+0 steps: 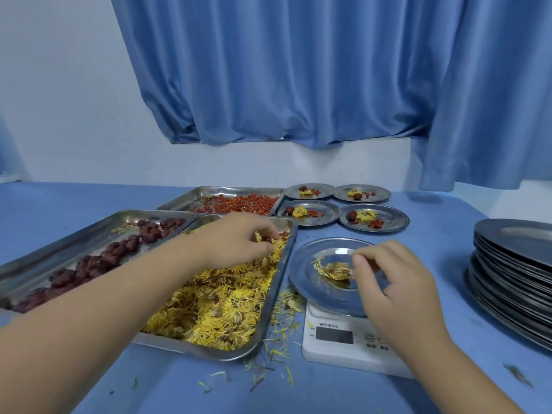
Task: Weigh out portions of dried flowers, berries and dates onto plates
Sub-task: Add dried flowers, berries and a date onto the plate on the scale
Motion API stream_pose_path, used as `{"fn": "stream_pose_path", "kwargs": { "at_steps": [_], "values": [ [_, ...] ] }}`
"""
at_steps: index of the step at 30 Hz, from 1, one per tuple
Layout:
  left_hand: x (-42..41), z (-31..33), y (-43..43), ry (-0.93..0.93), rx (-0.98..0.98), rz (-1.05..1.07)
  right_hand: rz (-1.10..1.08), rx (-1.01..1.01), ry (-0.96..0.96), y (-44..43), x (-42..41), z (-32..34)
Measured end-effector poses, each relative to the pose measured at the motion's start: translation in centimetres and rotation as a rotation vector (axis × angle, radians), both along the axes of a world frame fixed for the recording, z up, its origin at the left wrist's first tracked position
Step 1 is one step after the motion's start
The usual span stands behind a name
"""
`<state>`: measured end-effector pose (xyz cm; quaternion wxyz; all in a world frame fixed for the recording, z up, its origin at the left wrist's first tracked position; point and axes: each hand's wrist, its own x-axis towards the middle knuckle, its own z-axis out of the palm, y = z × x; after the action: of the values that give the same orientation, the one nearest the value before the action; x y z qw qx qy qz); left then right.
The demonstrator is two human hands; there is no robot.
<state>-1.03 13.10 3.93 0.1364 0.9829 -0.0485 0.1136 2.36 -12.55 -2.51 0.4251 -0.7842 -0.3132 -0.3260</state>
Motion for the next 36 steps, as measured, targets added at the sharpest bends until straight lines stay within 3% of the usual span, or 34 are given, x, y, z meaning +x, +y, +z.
{"fn": "stream_pose_path", "kwargs": {
  "at_steps": [8,15,21,24,29,36],
  "values": [
    [1.7,-2.5,-6.3,0.08,0.152,-0.177,-0.006,0.087,0.035,-0.8,0.5,0.1],
    [2.8,-2.9,-5.5,0.05,0.107,-0.192,0.027,0.047,0.014,-0.4,0.2,0.2],
    [3.4,-2.3,-2.0,0.007,0.125,-0.129,0.119,0.14,0.082,-0.3,0.1,1.7],
    [4.4,-1.2,0.2,-0.006,0.132,-0.069,0.201,0.092,0.205,0.2,2.4,2.9],
    [6.8,0.2,3.6,-0.031,0.172,0.023,0.149,-0.083,0.159,1.6,7.4,5.4],
    [10.2,1.5,7.9,0.017,0.209,0.185,0.156,-0.168,0.219,3.2,12.6,6.2]
  ]
}}
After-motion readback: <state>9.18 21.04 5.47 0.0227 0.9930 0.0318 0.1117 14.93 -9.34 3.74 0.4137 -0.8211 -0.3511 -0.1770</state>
